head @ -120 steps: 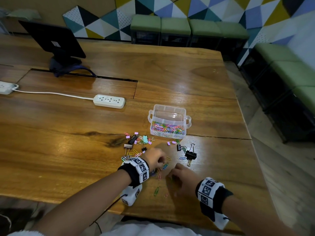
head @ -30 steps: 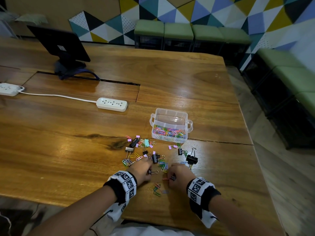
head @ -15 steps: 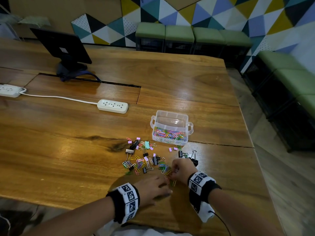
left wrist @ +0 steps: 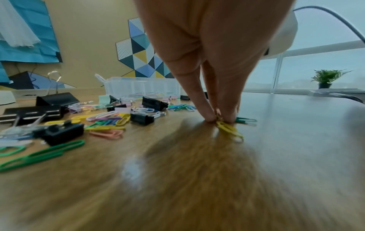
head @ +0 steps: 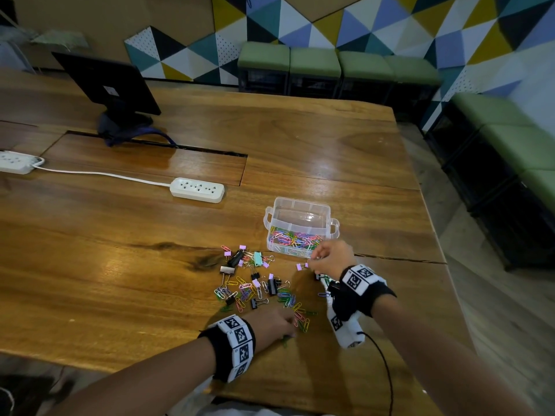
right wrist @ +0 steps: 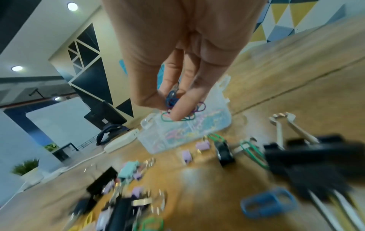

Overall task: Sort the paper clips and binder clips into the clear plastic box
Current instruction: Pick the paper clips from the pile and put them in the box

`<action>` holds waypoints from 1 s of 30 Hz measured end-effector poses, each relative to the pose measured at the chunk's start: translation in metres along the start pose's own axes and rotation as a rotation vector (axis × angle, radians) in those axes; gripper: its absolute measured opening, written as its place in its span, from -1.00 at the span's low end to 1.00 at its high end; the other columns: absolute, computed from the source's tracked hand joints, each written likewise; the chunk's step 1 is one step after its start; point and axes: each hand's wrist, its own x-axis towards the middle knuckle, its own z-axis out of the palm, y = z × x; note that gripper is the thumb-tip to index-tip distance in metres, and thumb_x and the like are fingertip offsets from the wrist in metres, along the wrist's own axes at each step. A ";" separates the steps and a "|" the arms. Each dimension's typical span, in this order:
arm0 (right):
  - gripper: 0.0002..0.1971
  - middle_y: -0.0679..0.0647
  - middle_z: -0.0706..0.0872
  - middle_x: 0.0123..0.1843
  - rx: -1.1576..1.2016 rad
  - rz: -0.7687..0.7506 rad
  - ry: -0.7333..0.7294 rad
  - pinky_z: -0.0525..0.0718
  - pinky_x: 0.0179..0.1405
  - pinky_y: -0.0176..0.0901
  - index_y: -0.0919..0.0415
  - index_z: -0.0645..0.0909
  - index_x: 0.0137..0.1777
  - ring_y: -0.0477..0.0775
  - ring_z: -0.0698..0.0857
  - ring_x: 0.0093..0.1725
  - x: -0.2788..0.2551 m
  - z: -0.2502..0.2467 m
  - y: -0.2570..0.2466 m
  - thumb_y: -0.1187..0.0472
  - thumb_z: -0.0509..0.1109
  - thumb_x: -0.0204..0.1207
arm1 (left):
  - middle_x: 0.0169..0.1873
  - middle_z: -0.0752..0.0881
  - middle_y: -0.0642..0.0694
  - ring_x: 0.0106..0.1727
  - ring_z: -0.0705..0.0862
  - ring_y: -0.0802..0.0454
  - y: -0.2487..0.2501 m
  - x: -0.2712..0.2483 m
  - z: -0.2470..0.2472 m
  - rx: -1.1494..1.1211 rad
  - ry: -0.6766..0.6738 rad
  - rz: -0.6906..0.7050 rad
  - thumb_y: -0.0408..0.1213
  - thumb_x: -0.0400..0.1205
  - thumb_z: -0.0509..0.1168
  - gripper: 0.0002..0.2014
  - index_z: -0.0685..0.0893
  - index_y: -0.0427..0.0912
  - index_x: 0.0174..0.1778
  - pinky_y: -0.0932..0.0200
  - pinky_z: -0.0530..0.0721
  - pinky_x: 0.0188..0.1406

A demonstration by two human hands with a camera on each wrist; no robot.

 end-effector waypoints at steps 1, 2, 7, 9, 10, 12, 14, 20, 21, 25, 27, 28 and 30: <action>-0.85 0.05 0.73 -0.38 0.014 -0.003 0.035 0.72 -0.32 -0.33 0.15 0.63 -0.34 -0.09 0.70 -0.37 0.006 -0.004 -0.005 0.36 0.51 0.33 | 0.23 0.58 -0.21 0.25 0.55 -0.15 0.001 0.002 -0.001 0.011 0.017 0.005 -0.23 0.67 0.20 -0.73 0.62 -0.27 0.20 0.09 0.54 0.22; -0.86 0.09 0.76 -0.33 0.020 -0.007 0.078 0.75 -0.23 -0.25 0.12 0.63 -0.34 -0.05 0.73 -0.31 0.012 -0.007 -0.008 0.34 0.52 0.33 | 0.24 0.57 -0.21 0.27 0.54 -0.16 0.002 0.006 -0.002 0.012 0.043 0.008 -0.25 0.67 0.21 -0.74 0.62 -0.25 0.22 0.08 0.55 0.24; -0.96 0.13 0.82 -0.07 0.028 -0.030 0.173 0.73 0.07 -0.09 0.19 0.74 -0.16 0.04 0.76 -0.04 0.032 -0.014 -0.013 0.28 0.51 0.40 | 0.29 0.49 -0.24 0.15 0.63 -0.23 0.001 0.015 -0.007 0.051 0.175 0.000 -0.37 0.65 0.22 -0.70 0.53 -0.26 0.32 0.02 0.65 0.04; -0.91 0.10 0.80 0.03 0.013 -0.028 0.144 0.72 0.10 -0.10 0.20 0.75 -0.08 0.04 0.76 0.02 0.032 -0.014 -0.010 0.30 0.46 0.45 | 0.34 0.40 -0.14 0.05 0.66 -0.11 -0.002 0.016 -0.005 0.036 0.262 -0.001 -0.22 0.62 0.31 -0.60 0.47 -0.17 0.38 0.04 0.72 0.04; -0.89 0.09 0.78 0.08 0.006 -0.026 0.133 0.71 0.12 -0.09 0.19 0.75 -0.05 0.05 0.75 0.06 0.031 -0.013 -0.008 0.33 0.43 0.46 | 0.37 0.36 -0.13 0.08 0.65 -0.09 -0.002 0.016 -0.004 0.019 0.281 -0.022 -0.13 0.60 0.34 -0.50 0.41 -0.13 0.44 0.03 0.73 0.06; -0.84 0.08 0.78 0.12 -0.009 -0.029 0.128 0.70 0.15 -0.05 0.17 0.75 -0.04 0.06 0.74 0.11 0.026 -0.011 -0.004 0.38 0.39 0.47 | 0.48 0.26 -0.14 0.29 0.58 -0.12 0.000 0.019 0.000 -0.010 0.241 -0.086 0.01 0.53 0.40 -0.25 0.24 -0.11 0.57 -0.01 0.68 0.21; -0.82 0.07 0.78 0.12 -0.044 -0.055 0.136 0.69 0.13 -0.08 0.14 0.75 -0.06 0.05 0.73 0.11 0.019 -0.009 -0.002 0.39 0.38 0.46 | 0.56 0.18 -0.14 0.48 0.40 -0.15 0.004 0.023 0.003 -0.005 0.185 -0.139 0.06 0.48 0.44 -0.10 0.10 -0.08 0.63 -0.06 0.56 0.39; -0.84 -0.01 0.68 0.04 -0.132 -0.147 0.081 0.45 -0.29 -0.63 0.11 0.72 -0.08 -0.07 0.65 0.00 -0.009 0.000 0.011 0.35 0.35 0.47 | 0.44 0.26 -0.11 0.47 0.28 -0.13 0.012 0.031 0.007 0.040 0.141 -0.116 -0.06 0.56 0.39 -0.30 0.24 0.05 0.60 -0.08 0.46 0.46; -0.84 -0.02 0.66 0.01 -0.141 -0.146 0.060 0.43 -0.35 -0.66 0.12 0.72 -0.08 -0.10 0.63 -0.03 -0.012 0.002 0.015 0.35 0.35 0.48 | 0.44 0.28 -0.11 0.46 0.29 -0.12 0.012 0.031 0.008 0.044 0.150 -0.100 -0.10 0.58 0.37 -0.37 0.31 0.04 0.57 -0.06 0.45 0.46; -0.83 0.03 0.70 -0.10 -0.148 -0.186 0.082 0.46 -0.24 -0.52 0.17 0.75 -0.13 -0.06 0.62 -0.15 -0.029 0.009 0.036 0.41 0.39 0.41 | 0.38 0.44 -0.15 0.39 0.41 -0.15 0.010 0.035 0.009 0.043 0.195 -0.059 -0.26 0.64 0.30 -0.59 0.54 -0.08 0.43 0.02 0.44 0.40; -0.82 0.07 0.71 -0.17 -0.175 -0.228 0.095 0.49 -0.20 -0.40 0.20 0.76 -0.17 -0.01 0.62 -0.22 -0.035 0.013 0.046 0.46 0.39 0.37 | 0.35 0.51 -0.18 0.36 0.48 -0.17 0.007 0.036 0.007 0.060 0.177 -0.056 -0.35 0.65 0.25 -0.67 0.60 -0.13 0.34 0.05 0.48 0.34; -0.81 0.05 0.67 -0.21 -0.189 -0.225 0.084 0.49 -0.23 -0.41 0.21 0.76 -0.18 -0.01 0.61 -0.23 -0.037 0.014 0.050 0.47 0.38 0.37 | 0.32 0.54 -0.18 0.34 0.51 -0.17 0.006 0.036 0.007 0.071 0.170 -0.056 -0.38 0.65 0.23 -0.69 0.61 -0.15 0.30 0.05 0.51 0.30; -0.78 -0.03 0.61 -0.21 -0.256 -0.201 0.040 0.40 -0.29 -0.55 0.20 0.75 -0.16 -0.05 0.58 -0.22 -0.041 0.017 0.055 0.47 0.32 0.40 | 0.28 0.57 -0.21 0.31 0.53 -0.19 0.005 0.037 0.006 0.078 0.161 -0.067 -0.40 0.64 0.22 -0.73 0.65 -0.19 0.23 0.03 0.53 0.25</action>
